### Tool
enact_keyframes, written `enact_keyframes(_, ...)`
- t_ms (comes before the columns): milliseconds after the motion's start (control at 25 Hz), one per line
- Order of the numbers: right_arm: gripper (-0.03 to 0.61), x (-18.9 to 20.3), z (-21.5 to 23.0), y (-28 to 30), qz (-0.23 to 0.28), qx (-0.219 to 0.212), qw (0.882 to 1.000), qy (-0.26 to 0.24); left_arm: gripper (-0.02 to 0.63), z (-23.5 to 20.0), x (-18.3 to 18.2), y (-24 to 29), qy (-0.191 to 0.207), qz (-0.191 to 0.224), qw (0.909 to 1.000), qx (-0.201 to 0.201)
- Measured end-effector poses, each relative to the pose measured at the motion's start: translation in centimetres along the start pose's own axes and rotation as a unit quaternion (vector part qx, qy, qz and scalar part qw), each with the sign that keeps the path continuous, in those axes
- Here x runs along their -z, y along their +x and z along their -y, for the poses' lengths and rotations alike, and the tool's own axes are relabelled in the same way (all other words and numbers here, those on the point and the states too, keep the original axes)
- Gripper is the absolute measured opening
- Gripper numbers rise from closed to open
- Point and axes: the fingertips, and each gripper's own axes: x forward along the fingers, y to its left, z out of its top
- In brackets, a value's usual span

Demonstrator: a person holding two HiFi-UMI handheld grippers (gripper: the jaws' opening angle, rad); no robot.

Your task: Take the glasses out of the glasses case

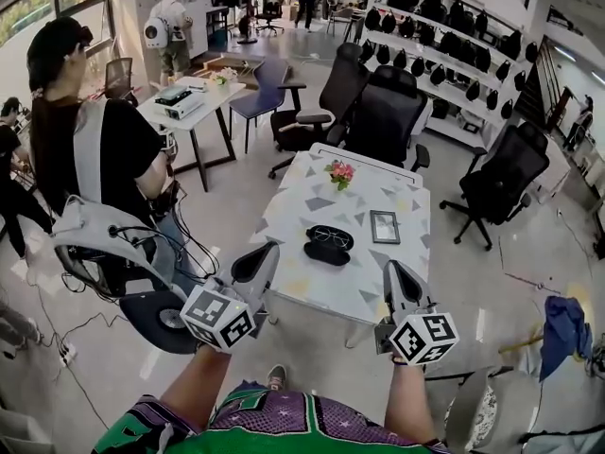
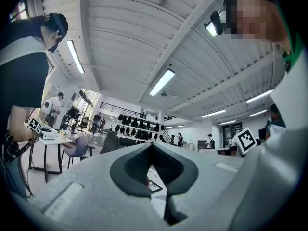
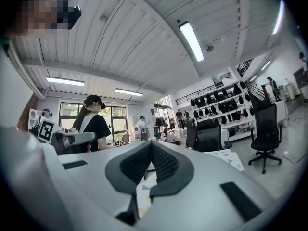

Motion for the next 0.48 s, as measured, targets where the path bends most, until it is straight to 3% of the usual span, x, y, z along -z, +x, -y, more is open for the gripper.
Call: enact_keyframes(480,0.002,-0.3,-0.5,4.0,-0.003,0.019,1.0,-0.009,0.015,-3.1,0.0,2.8,0.009,-0.006,0.9995,0.029)
